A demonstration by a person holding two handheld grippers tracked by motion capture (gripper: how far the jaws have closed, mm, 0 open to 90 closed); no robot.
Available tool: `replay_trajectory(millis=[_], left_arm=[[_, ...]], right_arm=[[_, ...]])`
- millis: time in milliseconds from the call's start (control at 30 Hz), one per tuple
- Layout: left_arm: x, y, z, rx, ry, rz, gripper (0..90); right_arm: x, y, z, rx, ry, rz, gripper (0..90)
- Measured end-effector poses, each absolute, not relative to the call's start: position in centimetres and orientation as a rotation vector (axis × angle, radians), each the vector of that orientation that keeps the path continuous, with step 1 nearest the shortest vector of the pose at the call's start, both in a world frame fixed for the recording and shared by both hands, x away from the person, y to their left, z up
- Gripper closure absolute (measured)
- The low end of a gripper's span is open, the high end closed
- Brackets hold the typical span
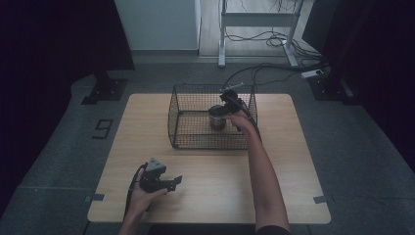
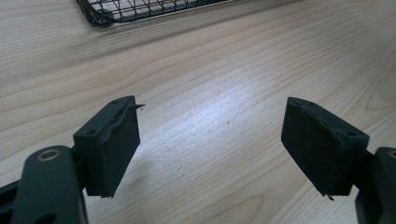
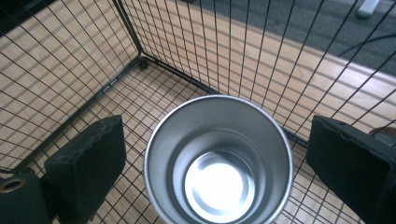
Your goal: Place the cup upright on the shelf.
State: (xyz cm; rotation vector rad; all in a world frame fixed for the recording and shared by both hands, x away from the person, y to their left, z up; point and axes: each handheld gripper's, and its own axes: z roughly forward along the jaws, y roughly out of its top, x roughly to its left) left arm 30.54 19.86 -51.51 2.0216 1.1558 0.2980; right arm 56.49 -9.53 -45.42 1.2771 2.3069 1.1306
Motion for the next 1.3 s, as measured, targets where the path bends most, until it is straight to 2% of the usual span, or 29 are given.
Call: replay_trajectory(millis=[633,1300], left_arm=[[30.6,20.6,-51.3,2.002,1.171,0.305,19.7],[30.6,21.1,-51.1,1.988,1.185,0.311,19.7]], right_arm=[[53.1,-10.5,-42.3,1.222,2.226,1.252,12.0],[45.7,-13.8,-40.3,1.116,2.166,1.353,14.5]])
